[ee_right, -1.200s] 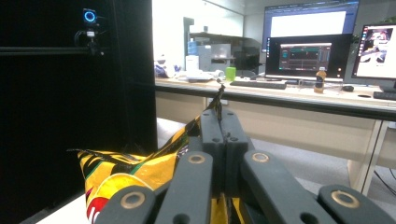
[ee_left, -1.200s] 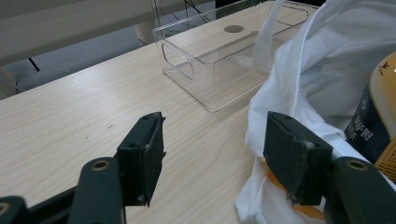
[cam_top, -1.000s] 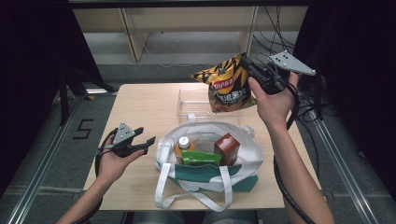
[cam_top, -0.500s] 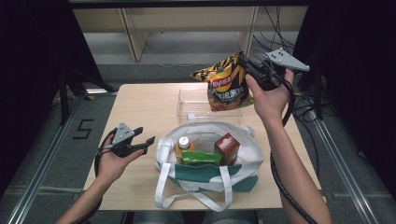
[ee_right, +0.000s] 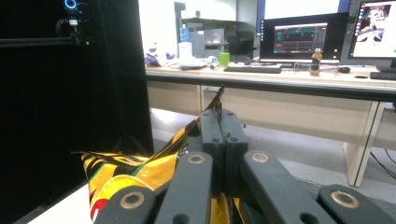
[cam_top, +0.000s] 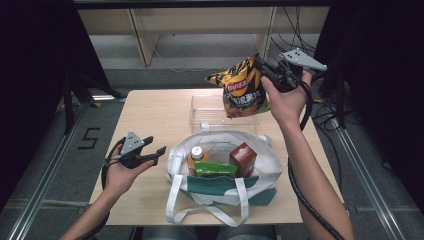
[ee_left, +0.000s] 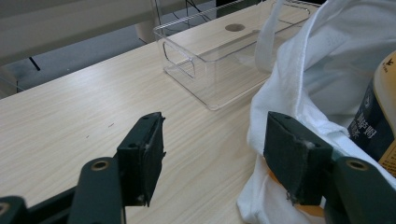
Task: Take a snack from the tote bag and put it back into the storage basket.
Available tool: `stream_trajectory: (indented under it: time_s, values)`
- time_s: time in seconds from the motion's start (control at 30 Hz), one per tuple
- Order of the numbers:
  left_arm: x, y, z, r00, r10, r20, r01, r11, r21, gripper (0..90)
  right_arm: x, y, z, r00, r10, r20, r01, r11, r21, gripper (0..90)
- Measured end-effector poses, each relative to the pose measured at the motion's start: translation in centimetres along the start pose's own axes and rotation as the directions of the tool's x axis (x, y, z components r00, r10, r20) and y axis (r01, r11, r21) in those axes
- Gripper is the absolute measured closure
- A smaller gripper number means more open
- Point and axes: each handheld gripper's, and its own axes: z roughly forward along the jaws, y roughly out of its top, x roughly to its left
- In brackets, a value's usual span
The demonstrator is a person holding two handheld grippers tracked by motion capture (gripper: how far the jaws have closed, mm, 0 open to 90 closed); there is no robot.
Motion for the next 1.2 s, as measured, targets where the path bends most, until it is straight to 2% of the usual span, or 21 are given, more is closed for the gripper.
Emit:
stream_trajectory:
  time_s: [0.03,0.37,0.63,0.7,0.77,0.8,0.83,0.87,1.03,1.2]
  values:
    - [0.0,0.0,0.0,1.0000,0.000,0.000,0.000,1.0000,-0.001,37.6,0.1,0.0,0.1,0.9999,0.013,0.009,-0.013,1.000,0.003,90.0]
    - [0.0,0.0,0.0,1.0000,-0.002,-0.001,0.002,1.0000,-0.002,37.6,-0.5,-0.1,0.9,0.9998,0.017,0.011,-0.017,1.000,0.010,90.0]
    - [0.1,0.0,0.0,1.0000,0.003,0.004,-0.003,1.0000,-0.006,37.6,-0.6,-0.3,1.7,0.9992,0.039,0.014,-0.039,0.999,0.025,90.0]
    - [0.2,0.0,0.0,1.0000,0.001,0.004,-0.001,1.0000,-0.005,37.6,-0.7,-0.3,1.9,0.9995,0.026,0.018,-0.027,0.999,0.020,90.0]
    - [0.1,0.0,0.0,1.0000,0.001,0.003,-0.001,1.0000,-0.006,37.6,-0.7,-0.3,2.0,0.9992,0.040,0.009,-0.040,0.999,0.027,90.0]
    - [0.1,0.0,0.0,1.0000,0.002,0.004,-0.002,1.0000,-0.006,37.6,-0.8,-0.3,2.2,0.9994,0.033,0.013,-0.034,0.999,0.030,90.0]
    - [0.1,0.0,0.0,1.0000,0.002,0.005,-0.002,1.0000,-0.007,37.6,-0.7,-0.3,2.3,0.9987,0.049,0.015,-0.049,0.998,0.030,90.0]
    - [0.1,0.0,0.0,1.0000,0.001,0.005,-0.001,1.0000,-0.008,37.6,-0.8,-0.3,2.4,0.9992,0.035,0.019,-0.036,0.999,0.030,90.0]
    - [0.1,0.0,-0.1,1.0000,0.000,-0.002,0.000,1.0000,-0.001,37.6,-1.1,-0.4,2.8,0.9977,0.058,0.035,-0.059,0.998,0.032,90.0]
    - [0.1,0.0,0.0,1.0000,0.002,0.001,-0.002,1.0000,-0.001,37.6,-1.4,-0.6,3.3,0.9976,0.059,0.036,-0.061,0.997,0.041,90.0]
